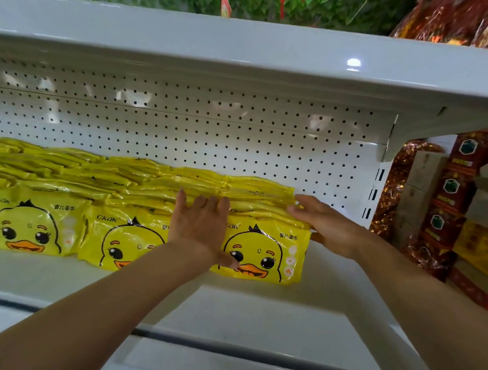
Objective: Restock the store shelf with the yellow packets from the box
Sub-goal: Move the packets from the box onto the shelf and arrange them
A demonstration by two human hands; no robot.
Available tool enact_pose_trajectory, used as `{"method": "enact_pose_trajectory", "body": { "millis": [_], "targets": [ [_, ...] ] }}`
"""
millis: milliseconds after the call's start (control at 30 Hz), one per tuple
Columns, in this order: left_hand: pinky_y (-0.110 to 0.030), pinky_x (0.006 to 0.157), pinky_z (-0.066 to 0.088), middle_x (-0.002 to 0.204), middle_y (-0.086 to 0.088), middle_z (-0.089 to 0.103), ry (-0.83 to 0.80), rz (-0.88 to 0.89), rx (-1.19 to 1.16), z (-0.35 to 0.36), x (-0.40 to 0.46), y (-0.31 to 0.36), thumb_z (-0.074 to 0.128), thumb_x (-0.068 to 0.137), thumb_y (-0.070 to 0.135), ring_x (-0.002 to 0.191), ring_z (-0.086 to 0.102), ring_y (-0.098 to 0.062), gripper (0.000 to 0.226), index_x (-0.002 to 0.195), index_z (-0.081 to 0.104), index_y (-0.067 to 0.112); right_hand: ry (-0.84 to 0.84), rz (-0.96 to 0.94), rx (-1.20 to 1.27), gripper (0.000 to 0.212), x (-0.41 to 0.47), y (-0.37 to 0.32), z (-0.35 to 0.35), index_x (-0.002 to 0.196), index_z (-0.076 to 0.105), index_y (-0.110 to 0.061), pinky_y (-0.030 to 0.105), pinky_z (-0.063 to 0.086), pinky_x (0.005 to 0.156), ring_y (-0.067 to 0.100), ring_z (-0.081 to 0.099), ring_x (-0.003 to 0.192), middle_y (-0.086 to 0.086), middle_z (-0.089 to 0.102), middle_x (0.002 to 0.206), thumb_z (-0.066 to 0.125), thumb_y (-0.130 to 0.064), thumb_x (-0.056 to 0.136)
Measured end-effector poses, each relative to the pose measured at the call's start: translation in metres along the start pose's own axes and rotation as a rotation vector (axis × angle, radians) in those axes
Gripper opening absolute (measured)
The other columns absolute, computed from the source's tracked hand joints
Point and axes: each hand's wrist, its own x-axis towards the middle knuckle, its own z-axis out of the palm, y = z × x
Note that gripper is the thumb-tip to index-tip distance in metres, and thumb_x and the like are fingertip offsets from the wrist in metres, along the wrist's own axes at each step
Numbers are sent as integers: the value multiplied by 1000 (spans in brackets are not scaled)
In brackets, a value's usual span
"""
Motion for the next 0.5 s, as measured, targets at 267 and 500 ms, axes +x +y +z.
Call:
{"method": "enact_pose_trajectory", "body": {
  "millis": [267, 500],
  "targets": [
    [-50, 114, 6, 148, 4, 28, 17, 5, -112, -3, -7, -15, 68, 60, 70, 141, 20, -16, 112, 142, 14, 17, 195, -196, -253, 54, -18, -2, 13, 135, 42, -29, 25, 34, 96, 15, 38, 128, 0, 37, 141, 64, -34, 86],
    [-46, 110, 15, 133, 8, 40, 164, 27, -243, 8, -29, -37, 77, 67, 47, 131, 32, -15, 78, 128, 34, 26, 226, -296, -832, 97, -46, -9, 55, 141, 30, -33, 40, 22, 114, 18, 6, 140, -3, 13, 150, 80, -50, 60]
  ]
}}
